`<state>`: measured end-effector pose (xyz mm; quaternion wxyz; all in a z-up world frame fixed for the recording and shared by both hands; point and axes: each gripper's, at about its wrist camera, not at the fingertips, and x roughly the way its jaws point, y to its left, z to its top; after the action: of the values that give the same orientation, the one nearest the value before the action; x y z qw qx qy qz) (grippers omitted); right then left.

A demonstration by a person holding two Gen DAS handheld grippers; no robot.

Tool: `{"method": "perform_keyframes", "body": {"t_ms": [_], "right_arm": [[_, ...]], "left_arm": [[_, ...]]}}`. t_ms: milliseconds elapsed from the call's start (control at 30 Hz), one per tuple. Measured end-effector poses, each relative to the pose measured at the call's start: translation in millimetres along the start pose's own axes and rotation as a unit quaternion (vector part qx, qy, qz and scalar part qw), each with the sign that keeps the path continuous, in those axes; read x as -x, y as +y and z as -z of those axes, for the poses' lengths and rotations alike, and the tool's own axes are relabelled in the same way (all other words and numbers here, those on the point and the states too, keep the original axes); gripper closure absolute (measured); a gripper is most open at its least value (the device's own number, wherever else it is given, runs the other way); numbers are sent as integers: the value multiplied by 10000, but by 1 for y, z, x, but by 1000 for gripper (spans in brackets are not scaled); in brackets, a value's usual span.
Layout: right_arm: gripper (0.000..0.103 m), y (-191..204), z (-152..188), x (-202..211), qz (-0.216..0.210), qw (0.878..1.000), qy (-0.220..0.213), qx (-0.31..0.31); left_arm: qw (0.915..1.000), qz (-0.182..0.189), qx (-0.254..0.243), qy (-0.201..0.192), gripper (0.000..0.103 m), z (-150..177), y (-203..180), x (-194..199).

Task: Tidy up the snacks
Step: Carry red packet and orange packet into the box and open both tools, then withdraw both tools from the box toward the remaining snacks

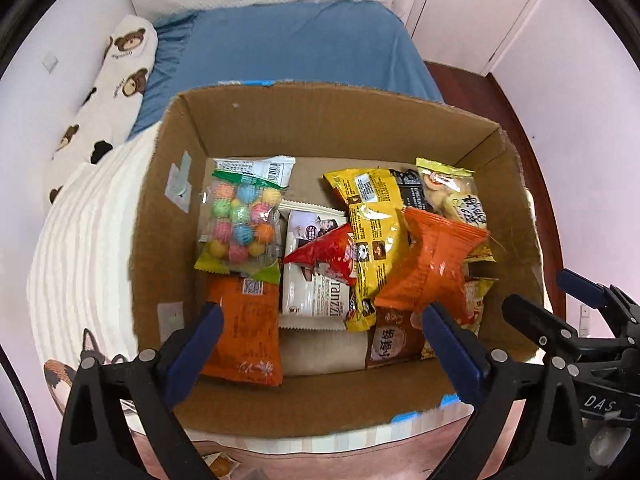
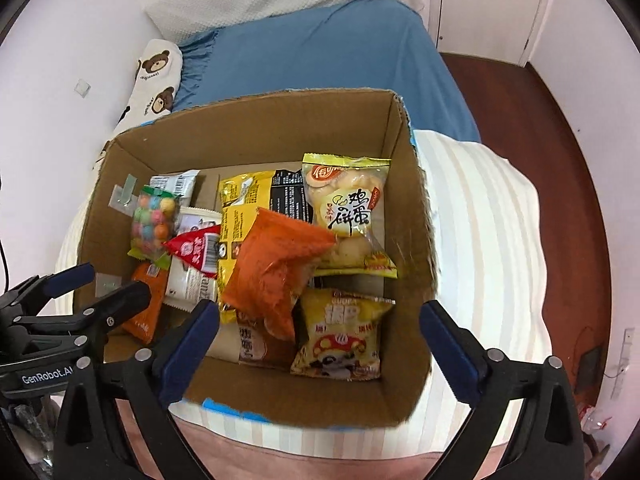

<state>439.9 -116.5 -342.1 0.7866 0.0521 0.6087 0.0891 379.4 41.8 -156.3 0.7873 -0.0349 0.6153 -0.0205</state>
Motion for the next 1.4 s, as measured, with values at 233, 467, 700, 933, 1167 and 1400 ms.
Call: {"method": "perform_keyframes", "body": {"t_ms": [233,467,700,933,1167,1400], "right_arm": [[1,10,33,49,91,9981,-610,61],[1,21,66,92,84,9939,-1082,179],[1,25,98,123,7,9903,-1372,196],[1,16,125,120,-319,9906,-1329,-29],[7,-27,146,49,-1003,9895,-813,-647],[19,-74,142,-60,-1195,9845,-465,-1196]], "left_arm": [[9976,-107,-38,-689,1,30,-2,47],[9916,-201,-99,-1270,1,64,-6,94],[9881,-225,-68,-1523,1,96,-10,119],[9816,-667,149,-1784,1,123,-12,123],[9878,-496,551,-1371,1,147,6,63],[9901,-887,983,-465,1,170,21,-35]]}}
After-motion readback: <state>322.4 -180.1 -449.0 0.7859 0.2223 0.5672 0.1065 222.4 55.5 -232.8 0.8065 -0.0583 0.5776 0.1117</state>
